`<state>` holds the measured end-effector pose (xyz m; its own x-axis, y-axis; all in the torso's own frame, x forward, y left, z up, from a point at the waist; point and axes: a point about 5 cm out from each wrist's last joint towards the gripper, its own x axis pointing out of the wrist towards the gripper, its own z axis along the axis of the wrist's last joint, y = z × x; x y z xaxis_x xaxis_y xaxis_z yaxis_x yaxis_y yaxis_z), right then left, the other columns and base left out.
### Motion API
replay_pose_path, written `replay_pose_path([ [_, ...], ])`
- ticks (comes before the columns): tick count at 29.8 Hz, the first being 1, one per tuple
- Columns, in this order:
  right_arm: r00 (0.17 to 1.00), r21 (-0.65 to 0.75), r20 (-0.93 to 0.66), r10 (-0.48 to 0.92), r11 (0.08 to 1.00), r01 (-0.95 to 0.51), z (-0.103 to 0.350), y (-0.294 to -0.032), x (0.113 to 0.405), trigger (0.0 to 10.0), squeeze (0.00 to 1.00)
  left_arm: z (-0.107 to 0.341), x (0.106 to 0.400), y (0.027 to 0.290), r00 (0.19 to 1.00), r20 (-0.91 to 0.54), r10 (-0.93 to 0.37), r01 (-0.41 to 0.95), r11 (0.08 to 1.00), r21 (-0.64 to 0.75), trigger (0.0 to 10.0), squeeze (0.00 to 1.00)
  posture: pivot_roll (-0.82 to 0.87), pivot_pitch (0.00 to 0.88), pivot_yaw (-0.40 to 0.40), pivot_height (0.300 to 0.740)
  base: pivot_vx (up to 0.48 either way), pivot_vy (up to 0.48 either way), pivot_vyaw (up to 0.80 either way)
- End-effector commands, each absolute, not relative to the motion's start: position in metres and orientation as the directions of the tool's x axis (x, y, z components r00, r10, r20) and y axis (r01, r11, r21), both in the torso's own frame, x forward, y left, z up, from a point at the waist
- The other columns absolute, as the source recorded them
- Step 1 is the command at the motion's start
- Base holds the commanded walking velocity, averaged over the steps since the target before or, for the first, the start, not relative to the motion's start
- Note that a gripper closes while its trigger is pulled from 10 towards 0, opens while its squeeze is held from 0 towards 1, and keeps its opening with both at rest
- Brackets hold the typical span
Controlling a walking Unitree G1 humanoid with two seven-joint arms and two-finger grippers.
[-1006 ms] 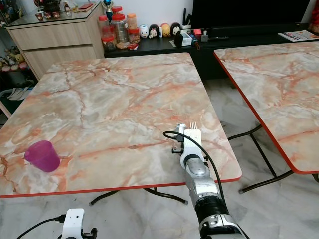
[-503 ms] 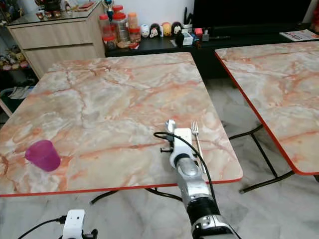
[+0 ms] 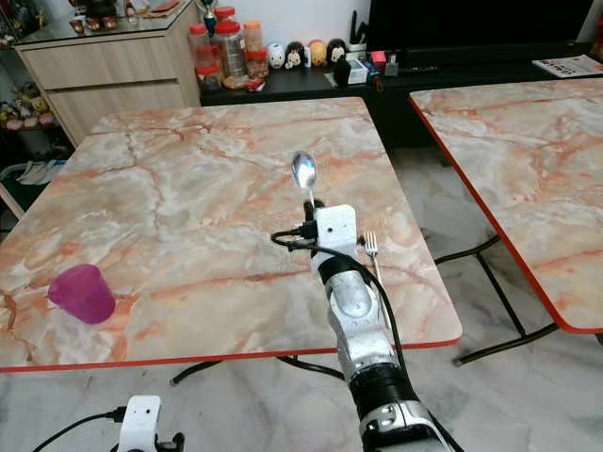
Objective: Setting the table
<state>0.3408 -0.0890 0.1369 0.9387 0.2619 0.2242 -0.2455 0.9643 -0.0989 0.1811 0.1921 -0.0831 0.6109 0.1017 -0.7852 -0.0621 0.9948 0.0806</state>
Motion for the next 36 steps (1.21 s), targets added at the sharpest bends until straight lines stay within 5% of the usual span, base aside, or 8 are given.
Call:
replay_pose_path([
  [1,0.924,-0.121,0.263,0.277,0.96,-0.253,0.1428,-0.0863,0.3387,10.0,0.0,-0.0834,0.1806,0.1923,0.608,-0.787,0.108,-0.052,0.994,0.096,10.0,0.0,-0.01,0.0,0.053,0.736,0.0,-0.48,0.0],
  [36,0.922,-0.162,0.272,0.275,0.958,-0.238,0.1363,-0.0882,0.3365,10.0,0.0,-0.0831,0.1809,0.1934,0.607,-0.785,0.121,-0.067,0.993,0.101,10.0,0.0,-0.02,0.0,0.056,0.736,0.0,-0.48,0.0],
])
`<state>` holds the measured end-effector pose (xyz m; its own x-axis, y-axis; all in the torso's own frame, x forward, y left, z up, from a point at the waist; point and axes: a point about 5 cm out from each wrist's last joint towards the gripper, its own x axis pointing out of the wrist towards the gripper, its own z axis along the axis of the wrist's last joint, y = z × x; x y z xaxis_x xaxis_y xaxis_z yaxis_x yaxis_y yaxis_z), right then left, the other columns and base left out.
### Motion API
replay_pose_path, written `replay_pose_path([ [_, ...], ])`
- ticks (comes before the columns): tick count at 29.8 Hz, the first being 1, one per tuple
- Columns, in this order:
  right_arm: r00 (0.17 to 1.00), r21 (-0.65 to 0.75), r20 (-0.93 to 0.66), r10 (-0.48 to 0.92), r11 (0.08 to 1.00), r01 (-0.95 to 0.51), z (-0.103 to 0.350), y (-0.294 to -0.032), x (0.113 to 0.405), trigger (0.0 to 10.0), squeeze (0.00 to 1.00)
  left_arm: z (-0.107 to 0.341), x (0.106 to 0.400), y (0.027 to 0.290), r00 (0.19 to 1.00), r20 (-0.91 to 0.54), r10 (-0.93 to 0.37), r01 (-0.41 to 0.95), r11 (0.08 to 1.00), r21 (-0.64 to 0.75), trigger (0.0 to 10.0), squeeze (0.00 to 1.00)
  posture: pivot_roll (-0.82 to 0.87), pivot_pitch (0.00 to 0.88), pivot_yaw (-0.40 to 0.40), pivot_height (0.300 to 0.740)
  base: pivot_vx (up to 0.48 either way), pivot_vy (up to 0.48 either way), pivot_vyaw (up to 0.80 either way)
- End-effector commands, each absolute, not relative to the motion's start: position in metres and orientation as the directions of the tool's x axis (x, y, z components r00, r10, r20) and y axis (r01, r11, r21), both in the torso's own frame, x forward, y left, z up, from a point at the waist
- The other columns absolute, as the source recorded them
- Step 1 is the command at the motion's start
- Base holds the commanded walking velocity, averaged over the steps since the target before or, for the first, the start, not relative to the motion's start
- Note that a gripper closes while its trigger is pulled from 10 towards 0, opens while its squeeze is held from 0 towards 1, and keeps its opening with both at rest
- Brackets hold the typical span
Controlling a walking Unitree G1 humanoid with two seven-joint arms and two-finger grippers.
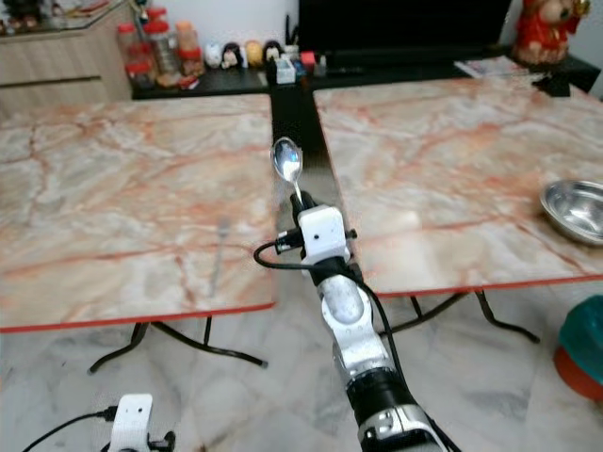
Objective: Setting the table
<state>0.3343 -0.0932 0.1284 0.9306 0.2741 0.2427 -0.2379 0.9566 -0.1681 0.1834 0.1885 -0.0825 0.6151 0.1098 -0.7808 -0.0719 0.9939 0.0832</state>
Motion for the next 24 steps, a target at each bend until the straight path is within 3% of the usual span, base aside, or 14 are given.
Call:
replay_pose_path([
  [1,0.923,-0.162,0.272,0.273,0.958,-0.236,0.1363,-0.0884,0.3366,10.0,0.0,-0.0831,0.181,0.1935,0.607,-0.785,0.121,-0.068,0.993,0.101,10.0,0.0,-0.02,0.0,0.056,0.736,0.0,-0.48,0.0],
  [24,0.935,-0.167,0.265,0.237,0.966,-0.198,0.1363,-0.0954,0.3393,10.0,0.0,-0.0835,0.1804,0.1929,0.606,-0.787,0.117,-0.061,0.993,0.101,10.0,0.0,-0.03,0.0,0.065,0.736,0.0,-0.48,0.0],
])
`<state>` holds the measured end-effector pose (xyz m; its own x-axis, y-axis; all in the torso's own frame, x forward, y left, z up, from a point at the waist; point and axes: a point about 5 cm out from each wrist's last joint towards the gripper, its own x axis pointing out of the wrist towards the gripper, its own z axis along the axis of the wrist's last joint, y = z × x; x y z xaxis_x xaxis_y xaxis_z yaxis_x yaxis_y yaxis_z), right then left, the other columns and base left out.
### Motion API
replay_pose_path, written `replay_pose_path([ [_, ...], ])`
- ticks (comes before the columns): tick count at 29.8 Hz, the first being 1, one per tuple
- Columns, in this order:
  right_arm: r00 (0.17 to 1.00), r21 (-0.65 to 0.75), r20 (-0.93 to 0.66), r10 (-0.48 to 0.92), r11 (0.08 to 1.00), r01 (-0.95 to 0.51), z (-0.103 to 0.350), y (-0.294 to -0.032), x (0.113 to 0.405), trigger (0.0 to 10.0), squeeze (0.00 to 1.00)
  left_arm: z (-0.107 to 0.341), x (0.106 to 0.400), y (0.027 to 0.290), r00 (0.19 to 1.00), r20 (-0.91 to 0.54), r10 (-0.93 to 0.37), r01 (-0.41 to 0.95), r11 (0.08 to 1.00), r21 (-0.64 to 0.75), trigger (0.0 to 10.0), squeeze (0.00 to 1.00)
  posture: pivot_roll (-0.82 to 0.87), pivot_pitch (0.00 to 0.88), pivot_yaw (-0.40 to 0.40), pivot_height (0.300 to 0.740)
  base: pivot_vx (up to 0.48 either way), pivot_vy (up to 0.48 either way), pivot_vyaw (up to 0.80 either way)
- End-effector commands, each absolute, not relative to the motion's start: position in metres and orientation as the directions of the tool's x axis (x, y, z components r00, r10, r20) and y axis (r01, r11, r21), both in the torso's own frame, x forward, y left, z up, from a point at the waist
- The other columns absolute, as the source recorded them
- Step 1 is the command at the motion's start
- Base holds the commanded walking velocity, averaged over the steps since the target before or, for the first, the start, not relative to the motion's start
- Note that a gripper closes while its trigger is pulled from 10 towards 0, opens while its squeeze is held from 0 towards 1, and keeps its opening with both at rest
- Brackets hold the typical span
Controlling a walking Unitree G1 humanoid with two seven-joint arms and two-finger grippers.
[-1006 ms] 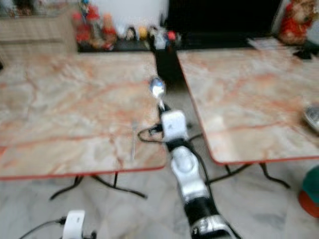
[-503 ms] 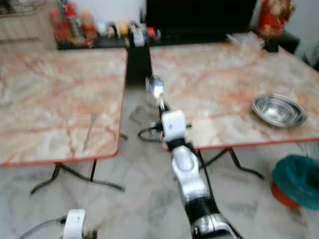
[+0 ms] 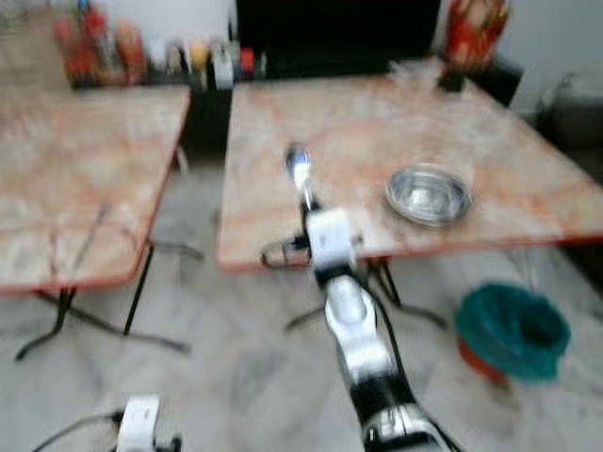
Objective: Setting the table
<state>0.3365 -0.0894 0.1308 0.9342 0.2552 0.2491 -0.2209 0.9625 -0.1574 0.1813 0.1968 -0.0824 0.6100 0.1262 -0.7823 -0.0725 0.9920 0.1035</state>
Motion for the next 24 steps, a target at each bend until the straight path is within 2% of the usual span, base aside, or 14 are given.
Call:
replay_pose_path([
  [1,0.935,-0.167,0.265,0.237,0.966,-0.198,0.1363,-0.0954,0.3393,10.0,0.0,-0.0835,0.1804,0.1929,0.606,-0.787,0.117,-0.061,0.993,0.101,10.0,0.0,-0.03,0.0,0.065,0.736,0.0,-0.48,0.0],
  [17,0.94,-0.169,0.262,0.216,0.97,-0.176,0.1363,-0.0999,0.3405,10.0,0.0,-0.0837,0.1799,0.192,0.607,-0.787,0.113,-0.06,0.994,0.096,10.0,0.0,-0.03,0.001,0.064,0.736,0.0,-0.48,0.0],
  [21,0.941,-0.168,0.261,0.215,0.97,-0.175,0.1361,-0.1,0.3406,10.0,0.0,-0.0839,0.1798,0.1916,0.607,-0.788,0.108,-0.063,0.994,0.087,10.0,0.0,-0.03,0.001,0.064,0.736,0.0,-0.371,0.0],
  [24,0.947,-0.166,0.25,0.203,0.972,-0.165,0.1347,-0.1013,0.3412,10.0,0.0,-0.0813,0.1832,0.1913,0.638,-0.763,0.105,-0.083,0.994,0.068,10.0,0.0,-0.03,0.002,0.063,0.736,0.0,0.0,0.0],
])
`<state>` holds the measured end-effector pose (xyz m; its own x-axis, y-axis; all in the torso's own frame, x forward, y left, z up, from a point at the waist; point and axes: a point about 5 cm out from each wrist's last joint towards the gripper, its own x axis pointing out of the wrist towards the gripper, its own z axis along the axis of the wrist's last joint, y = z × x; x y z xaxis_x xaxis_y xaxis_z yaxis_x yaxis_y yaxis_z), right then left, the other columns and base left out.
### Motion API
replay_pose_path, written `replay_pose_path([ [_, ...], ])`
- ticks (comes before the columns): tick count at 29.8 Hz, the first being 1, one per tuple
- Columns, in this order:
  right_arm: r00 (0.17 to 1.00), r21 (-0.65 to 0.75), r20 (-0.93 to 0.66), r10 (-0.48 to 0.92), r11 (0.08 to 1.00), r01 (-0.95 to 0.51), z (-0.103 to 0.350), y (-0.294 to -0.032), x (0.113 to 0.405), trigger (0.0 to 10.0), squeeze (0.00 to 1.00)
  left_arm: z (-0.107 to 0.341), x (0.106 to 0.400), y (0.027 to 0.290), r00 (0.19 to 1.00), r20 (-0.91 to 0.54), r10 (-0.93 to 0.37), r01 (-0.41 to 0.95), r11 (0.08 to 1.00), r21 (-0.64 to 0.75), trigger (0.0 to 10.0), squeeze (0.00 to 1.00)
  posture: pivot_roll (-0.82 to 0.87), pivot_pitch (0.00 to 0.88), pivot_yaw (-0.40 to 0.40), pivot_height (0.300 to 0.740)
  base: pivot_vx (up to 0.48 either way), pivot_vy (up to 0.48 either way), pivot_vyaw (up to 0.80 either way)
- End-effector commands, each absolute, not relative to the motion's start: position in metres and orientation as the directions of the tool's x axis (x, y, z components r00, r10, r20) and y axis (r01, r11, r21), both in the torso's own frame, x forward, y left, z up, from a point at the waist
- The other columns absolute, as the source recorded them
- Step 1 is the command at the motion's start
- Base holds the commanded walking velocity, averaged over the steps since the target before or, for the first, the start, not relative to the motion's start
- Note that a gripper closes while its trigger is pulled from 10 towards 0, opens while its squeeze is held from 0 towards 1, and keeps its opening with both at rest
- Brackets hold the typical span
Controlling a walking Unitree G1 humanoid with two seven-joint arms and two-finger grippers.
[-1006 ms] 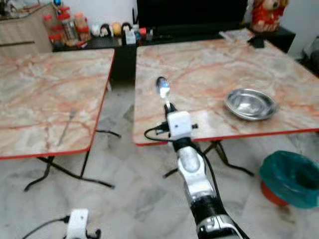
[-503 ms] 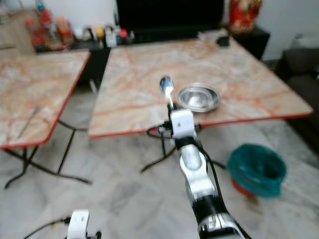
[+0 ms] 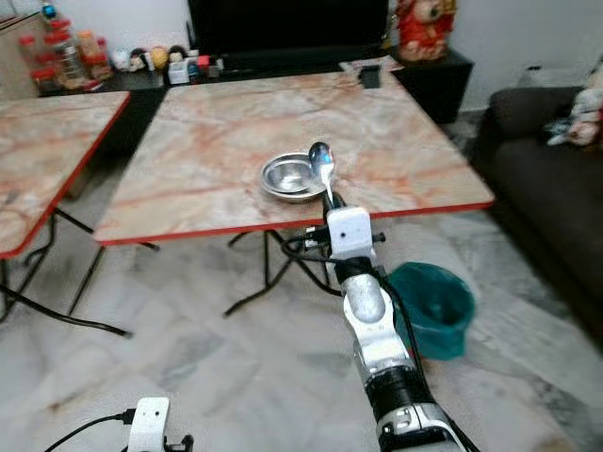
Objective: Setting the table
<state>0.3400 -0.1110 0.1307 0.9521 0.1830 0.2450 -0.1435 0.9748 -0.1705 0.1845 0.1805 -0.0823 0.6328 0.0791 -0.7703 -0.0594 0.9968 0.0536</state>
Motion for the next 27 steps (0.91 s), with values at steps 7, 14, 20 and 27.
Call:
replay_pose_path([
  [7,0.955,-0.154,0.241,0.171,0.979,-0.136,0.1346,-0.1054,0.343,10.0,0.0,-0.082,0.1825,0.191,0.63,-0.77,0.104,-0.077,0.994,0.071,10.0,0.0,-0.04,0.004,0.065,0.736,0.241,0.0,0.0],
  [14,0.963,-0.151,0.223,0.153,0.981,-0.121,0.1325,-0.1071,0.3443,10.0,0.0,-0.0826,0.1813,0.1909,0.627,-0.772,0.104,-0.077,0.994,0.072,10.0,0.0,-0.04,0.007,0.065,0.736,0.448,0.0,-0.08],
  [20,0.96,-0.145,0.232,0.157,0.981,-0.126,0.1328,-0.1055,0.3435,10.0,0.0,-0.0829,0.1809,0.1908,0.624,-0.775,0.103,-0.074,0.995,0.073,10.0,0.0,-0.04,0.007,0.065,0.736,0.439,0.0,-0.53],
  [27,0.957,-0.156,0.24,0.164,0.979,-0.128,0.1341,-0.1043,0.3431,10.0,0.0,-0.0826,0.1815,0.1908,0.625,-0.774,0.104,-0.075,0.994,0.074,10.0,0.0,-0.03,0.006,0.064,0.736,0.439,0.0,0.0],
])
